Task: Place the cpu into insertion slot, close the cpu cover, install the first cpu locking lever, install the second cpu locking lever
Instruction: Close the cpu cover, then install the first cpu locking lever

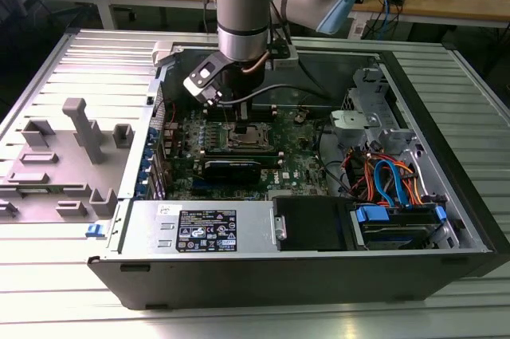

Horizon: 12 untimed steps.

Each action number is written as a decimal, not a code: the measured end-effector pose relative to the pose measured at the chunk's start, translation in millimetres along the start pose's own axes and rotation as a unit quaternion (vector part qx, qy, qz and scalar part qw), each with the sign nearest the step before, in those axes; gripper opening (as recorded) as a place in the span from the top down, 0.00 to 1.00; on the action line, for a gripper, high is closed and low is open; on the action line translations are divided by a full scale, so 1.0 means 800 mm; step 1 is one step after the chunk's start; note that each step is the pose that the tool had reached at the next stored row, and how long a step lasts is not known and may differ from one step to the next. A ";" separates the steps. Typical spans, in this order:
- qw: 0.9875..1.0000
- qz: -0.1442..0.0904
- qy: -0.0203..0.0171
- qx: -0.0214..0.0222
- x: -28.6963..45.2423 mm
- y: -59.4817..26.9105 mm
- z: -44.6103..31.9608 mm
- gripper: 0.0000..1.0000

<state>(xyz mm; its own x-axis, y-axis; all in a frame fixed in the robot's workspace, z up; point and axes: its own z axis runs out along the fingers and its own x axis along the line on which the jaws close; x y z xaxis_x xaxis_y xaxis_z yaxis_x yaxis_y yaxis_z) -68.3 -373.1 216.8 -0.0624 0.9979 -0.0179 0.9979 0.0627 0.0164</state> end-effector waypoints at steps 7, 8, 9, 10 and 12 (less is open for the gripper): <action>1.000 0.000 0.000 0.000 -0.0007 0.011 0.0002 0.89; 1.000 0.000 0.000 0.000 -0.0007 0.011 0.0002 0.89; 1.000 0.000 0.000 0.000 -0.0007 0.011 0.0002 0.89; 1.000 0.000 0.000 0.000 -0.0007 0.011 0.0002 0.89; 1.000 0.000 0.000 0.000 -0.0007 0.011 0.0002 0.89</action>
<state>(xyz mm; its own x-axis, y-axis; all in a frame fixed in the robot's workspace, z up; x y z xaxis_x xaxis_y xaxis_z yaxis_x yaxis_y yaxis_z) -59.5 -373.2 216.8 -0.0623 0.9979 -0.0179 0.9979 0.0626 0.0159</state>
